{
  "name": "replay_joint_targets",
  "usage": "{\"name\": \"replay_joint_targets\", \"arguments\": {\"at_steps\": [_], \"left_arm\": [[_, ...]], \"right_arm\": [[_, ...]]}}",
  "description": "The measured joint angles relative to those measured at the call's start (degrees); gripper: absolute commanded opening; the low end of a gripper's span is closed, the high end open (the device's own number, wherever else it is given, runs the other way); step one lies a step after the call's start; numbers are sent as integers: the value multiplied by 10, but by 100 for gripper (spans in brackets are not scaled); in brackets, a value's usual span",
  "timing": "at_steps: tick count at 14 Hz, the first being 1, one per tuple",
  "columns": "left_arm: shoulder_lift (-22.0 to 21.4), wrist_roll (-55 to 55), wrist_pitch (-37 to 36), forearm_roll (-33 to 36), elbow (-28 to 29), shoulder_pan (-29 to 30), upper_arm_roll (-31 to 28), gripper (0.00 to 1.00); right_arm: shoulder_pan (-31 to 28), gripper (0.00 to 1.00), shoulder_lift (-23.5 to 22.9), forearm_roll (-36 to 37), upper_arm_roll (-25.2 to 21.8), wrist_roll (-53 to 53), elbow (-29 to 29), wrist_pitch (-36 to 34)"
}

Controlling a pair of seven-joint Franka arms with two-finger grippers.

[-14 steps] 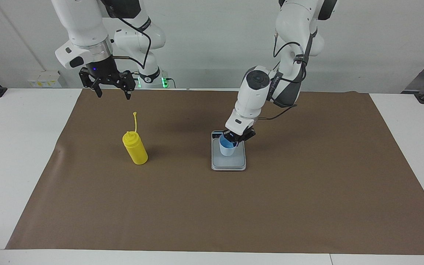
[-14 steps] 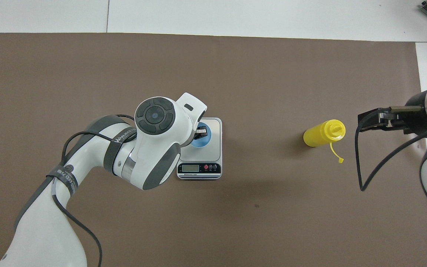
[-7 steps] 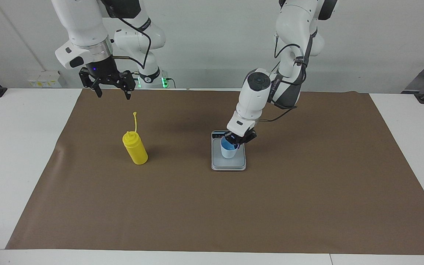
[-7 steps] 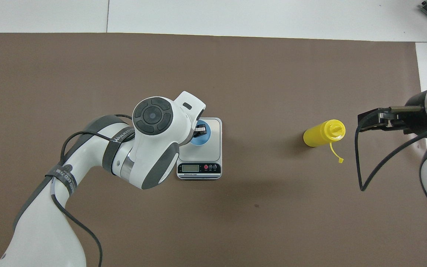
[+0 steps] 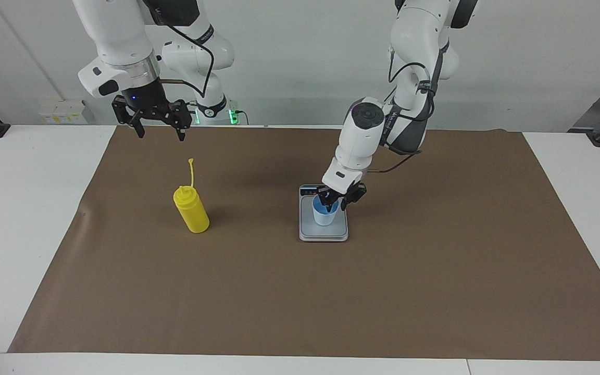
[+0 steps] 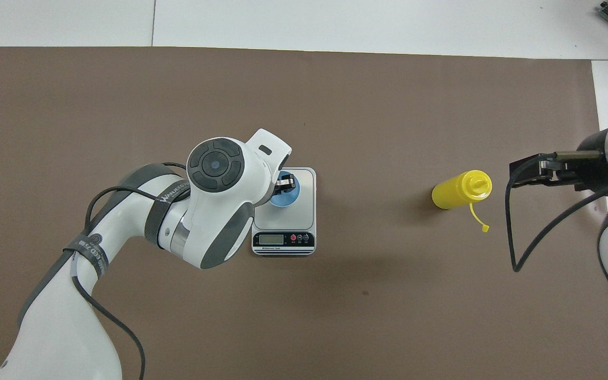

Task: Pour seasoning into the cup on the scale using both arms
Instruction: 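Release the cup on the scale and withdraw the left gripper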

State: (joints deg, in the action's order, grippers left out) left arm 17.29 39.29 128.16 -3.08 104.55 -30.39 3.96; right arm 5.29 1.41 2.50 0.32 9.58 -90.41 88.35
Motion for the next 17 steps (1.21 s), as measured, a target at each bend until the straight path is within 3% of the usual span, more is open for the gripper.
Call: {"name": "replay_joint_targets", "arguments": {"at_steps": [4, 13, 17], "left_arm": [[-42, -38, -57, 18, -19, 43, -22, 100], [-163, -373, -234, 20, -24, 219, -26, 100], [-200, -414, -295, 20, -44, 248, -27, 100]], "right_arm": [[0, 100, 0, 0, 0, 0, 0, 0], [0, 100, 0, 0, 0, 0, 0, 0], [0, 100, 0, 0, 0, 0, 0, 0]]}}
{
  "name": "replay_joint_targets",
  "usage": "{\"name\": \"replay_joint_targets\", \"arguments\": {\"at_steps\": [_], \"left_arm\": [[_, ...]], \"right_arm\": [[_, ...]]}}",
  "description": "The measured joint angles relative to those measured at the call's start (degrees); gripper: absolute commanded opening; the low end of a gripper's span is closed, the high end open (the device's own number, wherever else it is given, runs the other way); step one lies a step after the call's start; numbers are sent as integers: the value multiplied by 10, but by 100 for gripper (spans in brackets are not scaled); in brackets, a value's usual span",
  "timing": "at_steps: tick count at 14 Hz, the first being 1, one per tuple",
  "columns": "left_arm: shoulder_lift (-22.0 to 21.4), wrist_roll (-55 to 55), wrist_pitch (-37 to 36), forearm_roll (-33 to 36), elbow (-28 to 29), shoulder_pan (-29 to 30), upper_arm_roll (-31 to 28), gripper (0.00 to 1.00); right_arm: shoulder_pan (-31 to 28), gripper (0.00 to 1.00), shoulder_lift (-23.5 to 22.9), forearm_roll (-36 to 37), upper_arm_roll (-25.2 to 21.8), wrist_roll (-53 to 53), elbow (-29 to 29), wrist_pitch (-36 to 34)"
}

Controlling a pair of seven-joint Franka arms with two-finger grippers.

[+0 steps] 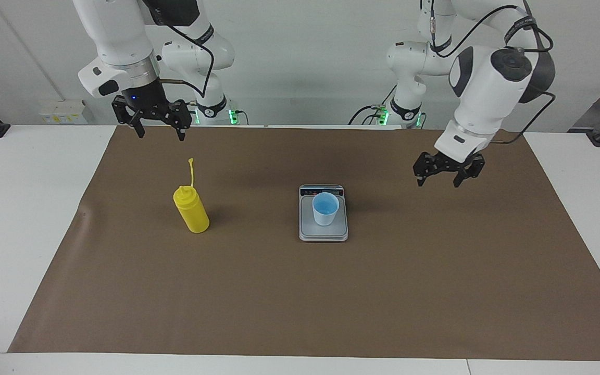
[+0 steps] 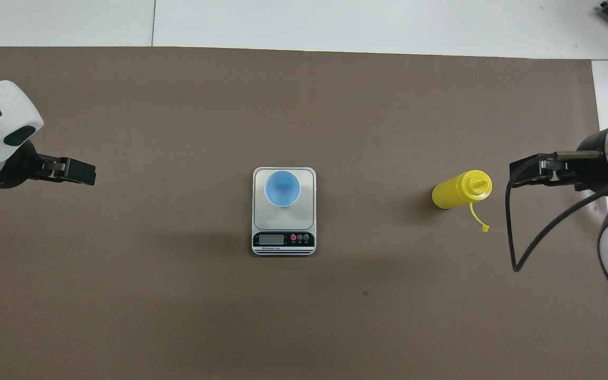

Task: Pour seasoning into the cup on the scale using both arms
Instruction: 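Release the cup on the scale and withdraw the left gripper, then open the right gripper and move it over the yellow bottle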

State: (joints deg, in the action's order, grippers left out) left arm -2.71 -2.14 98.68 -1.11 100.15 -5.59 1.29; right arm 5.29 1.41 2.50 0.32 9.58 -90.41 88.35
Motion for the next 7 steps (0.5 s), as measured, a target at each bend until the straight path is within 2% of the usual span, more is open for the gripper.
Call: {"name": "replay_joint_targets", "arguments": {"at_steps": [3, 7], "left_arm": [[-6, 0, -51, 2, -44, 0, 1, 100], [-4, 1, -54, 2, -44, 1, 0, 100]], "right_arm": [[0, 100, 0, 0, 0, 0, 0, -1], [0, 100, 2, 0, 0, 0, 0, -52]]}}
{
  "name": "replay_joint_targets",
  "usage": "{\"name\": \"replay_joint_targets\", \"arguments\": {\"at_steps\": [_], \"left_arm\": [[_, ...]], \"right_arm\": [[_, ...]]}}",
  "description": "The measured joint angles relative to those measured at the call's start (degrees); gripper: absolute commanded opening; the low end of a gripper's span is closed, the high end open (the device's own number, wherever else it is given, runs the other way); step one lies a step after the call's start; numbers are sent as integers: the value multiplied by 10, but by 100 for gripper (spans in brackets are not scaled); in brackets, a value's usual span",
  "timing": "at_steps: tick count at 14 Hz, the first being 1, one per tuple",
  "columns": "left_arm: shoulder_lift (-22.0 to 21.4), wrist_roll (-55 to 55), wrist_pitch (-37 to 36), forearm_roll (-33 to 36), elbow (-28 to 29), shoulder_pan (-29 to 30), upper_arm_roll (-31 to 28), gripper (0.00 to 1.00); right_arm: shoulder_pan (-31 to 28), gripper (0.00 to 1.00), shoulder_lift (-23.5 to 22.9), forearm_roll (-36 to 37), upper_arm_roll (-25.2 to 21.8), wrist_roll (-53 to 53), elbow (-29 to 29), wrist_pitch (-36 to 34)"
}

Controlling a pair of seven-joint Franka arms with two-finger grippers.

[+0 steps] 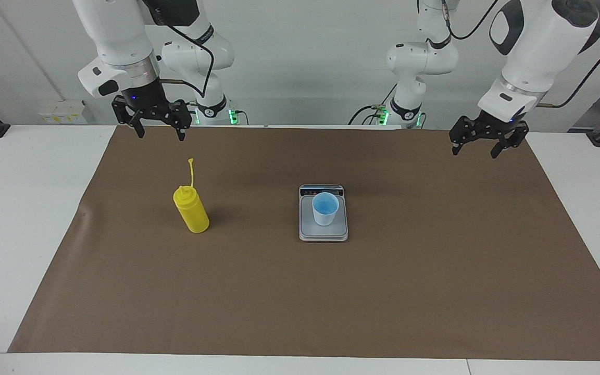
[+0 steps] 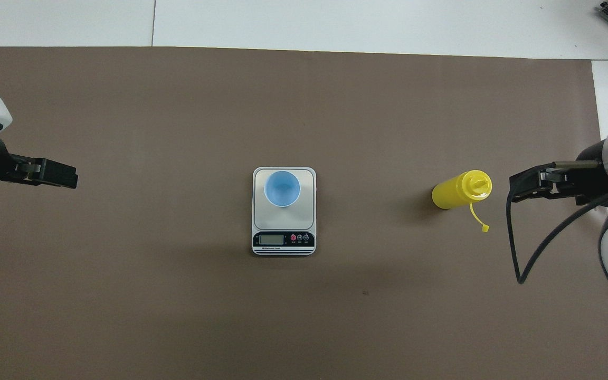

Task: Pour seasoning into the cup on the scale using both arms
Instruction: 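Open the right gripper and move it over the yellow bottle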

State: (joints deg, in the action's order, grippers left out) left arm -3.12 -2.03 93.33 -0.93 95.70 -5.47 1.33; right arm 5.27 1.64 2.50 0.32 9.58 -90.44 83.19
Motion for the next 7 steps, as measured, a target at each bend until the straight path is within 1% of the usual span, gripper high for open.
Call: {"name": "replay_joint_targets", "arguments": {"at_steps": [5, 7], "left_arm": [[0, -1, -12, -3, -4, 15, 0, 100], [0, -1, -15, -3, -6, 15, 1, 100]], "right_arm": [[-19, 100, 2, 0, -1, 1, 0, -14], [-20, 100, 2, -10, -1, 38, 0, -3]]}}
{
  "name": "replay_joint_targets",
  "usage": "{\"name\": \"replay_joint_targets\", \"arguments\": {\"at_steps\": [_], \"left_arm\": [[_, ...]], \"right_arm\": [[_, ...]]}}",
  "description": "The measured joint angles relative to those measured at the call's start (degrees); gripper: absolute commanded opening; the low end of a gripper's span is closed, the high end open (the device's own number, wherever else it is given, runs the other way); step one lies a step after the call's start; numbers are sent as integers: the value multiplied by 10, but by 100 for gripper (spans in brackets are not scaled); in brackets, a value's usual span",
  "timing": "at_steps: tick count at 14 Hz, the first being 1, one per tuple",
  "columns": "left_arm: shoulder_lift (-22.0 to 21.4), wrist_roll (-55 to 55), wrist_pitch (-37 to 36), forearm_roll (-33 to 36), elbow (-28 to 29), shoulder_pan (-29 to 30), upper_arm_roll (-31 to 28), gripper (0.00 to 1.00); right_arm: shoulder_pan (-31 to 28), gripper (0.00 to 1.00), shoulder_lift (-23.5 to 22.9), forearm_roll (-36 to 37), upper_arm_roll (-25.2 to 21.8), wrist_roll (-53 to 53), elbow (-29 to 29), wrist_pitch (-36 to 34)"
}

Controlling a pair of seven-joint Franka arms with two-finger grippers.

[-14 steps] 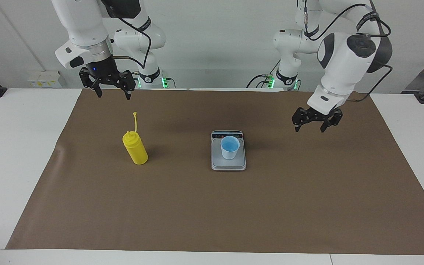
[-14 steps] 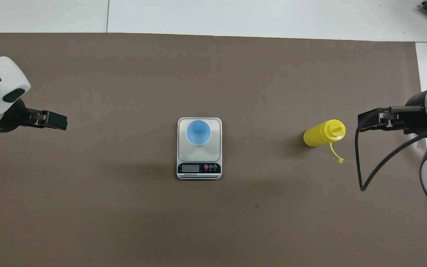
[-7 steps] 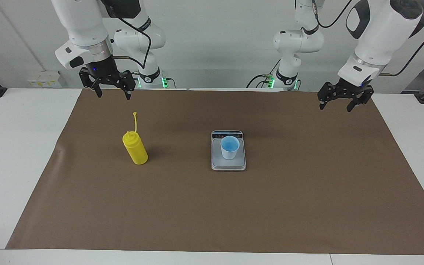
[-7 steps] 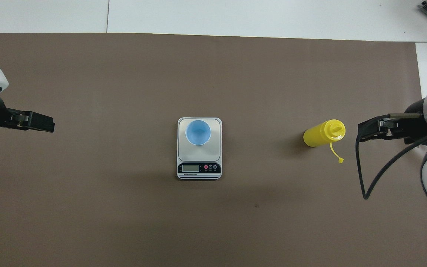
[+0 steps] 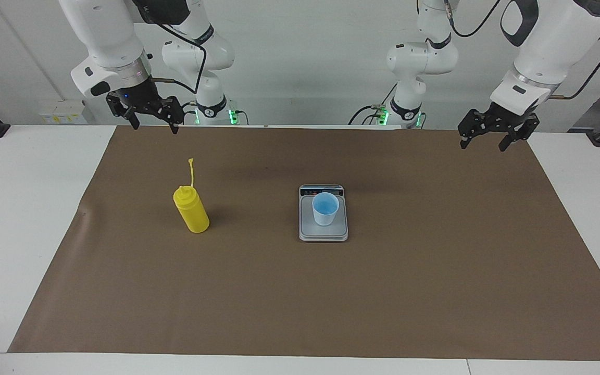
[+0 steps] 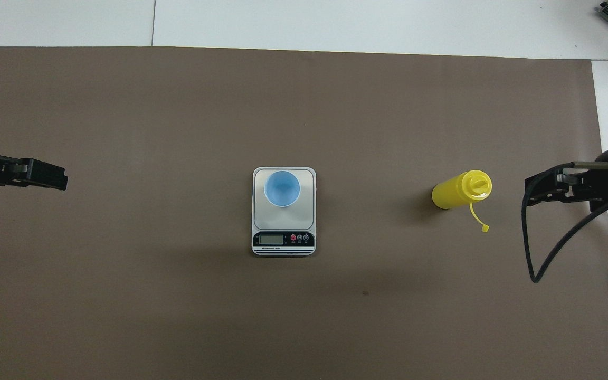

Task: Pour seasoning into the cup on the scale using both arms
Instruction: 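Open the right gripper and move it over the yellow bottle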

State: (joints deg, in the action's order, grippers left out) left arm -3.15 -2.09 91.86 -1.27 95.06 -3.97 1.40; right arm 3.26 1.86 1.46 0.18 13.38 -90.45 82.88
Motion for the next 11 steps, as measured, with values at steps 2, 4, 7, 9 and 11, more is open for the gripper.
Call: {"name": "replay_joint_targets", "arguments": {"at_steps": [2, 4, 7, 9, 11], "left_arm": [[0, 0, -1, 0, 0, 0, 0, 100], [0, 0, -2, 0, 0, 0, 1, 100], [0, 0, -2, 0, 0, 0, 1, 100], [0, 0, -2, 0, 0, 0, 1, 100], [0, 0, -2, 0, 0, 0, 1, 100]], "right_arm": [[-11, 92, 0, -39, 0, 76, -1, 16], [-33, 92, -1, -77, -1, 143, -7, 51], [-46, 94, -19, -105, -1, 209, -19, 87], [-59, 99, -39, -128, -2, 247, -21, 106], [-80, 100, -64, -151, -2, 259, -21, 111]]}}
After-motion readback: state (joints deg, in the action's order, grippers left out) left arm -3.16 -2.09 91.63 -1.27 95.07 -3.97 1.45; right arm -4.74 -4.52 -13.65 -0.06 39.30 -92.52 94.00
